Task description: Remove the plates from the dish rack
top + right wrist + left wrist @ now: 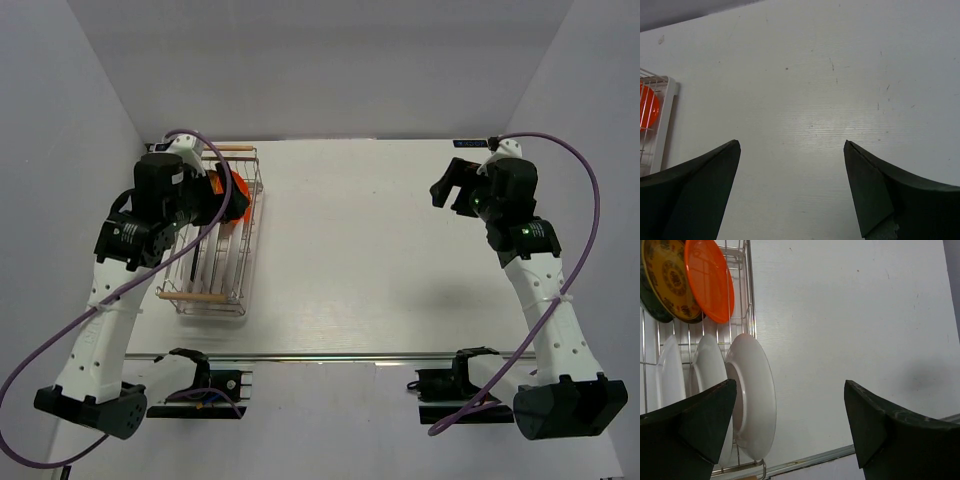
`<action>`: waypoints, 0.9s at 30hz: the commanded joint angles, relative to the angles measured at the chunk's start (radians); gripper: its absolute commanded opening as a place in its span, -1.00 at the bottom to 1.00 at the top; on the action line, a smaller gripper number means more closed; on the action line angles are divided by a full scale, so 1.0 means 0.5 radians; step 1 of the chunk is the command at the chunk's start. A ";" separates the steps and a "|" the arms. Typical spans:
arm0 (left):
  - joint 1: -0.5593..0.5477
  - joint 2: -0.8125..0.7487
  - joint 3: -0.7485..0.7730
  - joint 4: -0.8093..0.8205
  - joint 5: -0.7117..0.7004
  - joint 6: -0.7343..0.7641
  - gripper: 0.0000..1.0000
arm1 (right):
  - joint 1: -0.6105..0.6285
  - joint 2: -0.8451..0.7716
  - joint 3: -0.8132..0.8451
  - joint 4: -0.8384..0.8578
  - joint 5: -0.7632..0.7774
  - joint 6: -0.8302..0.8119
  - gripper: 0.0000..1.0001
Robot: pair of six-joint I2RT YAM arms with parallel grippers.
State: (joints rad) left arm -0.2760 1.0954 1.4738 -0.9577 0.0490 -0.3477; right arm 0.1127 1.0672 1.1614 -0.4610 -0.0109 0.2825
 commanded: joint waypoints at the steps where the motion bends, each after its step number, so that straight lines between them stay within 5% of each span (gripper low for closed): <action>1: 0.003 0.073 0.019 -0.017 0.162 0.072 0.96 | -0.008 -0.079 -0.037 0.127 -0.024 0.045 0.79; 6: -0.016 0.202 0.031 -0.045 0.215 0.091 0.95 | -0.008 -0.106 -0.105 0.198 -0.104 -0.016 0.79; 10: -0.034 0.297 0.074 -0.155 -0.133 0.057 0.91 | -0.008 -0.064 -0.077 0.155 -0.064 0.006 0.79; 20: -0.215 0.417 0.133 -0.266 -0.273 -0.022 0.90 | -0.005 0.105 -0.062 0.075 -0.052 0.049 0.78; 27: -0.390 0.488 0.182 -0.441 -0.647 -0.167 0.84 | -0.005 0.182 -0.031 0.017 -0.027 0.055 0.79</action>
State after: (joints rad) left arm -0.4519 1.3495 1.5215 -1.1301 -0.1734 -0.3935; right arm 0.1123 1.1603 1.1141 -0.4492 -0.0322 0.3046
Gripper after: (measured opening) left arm 0.926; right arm 0.894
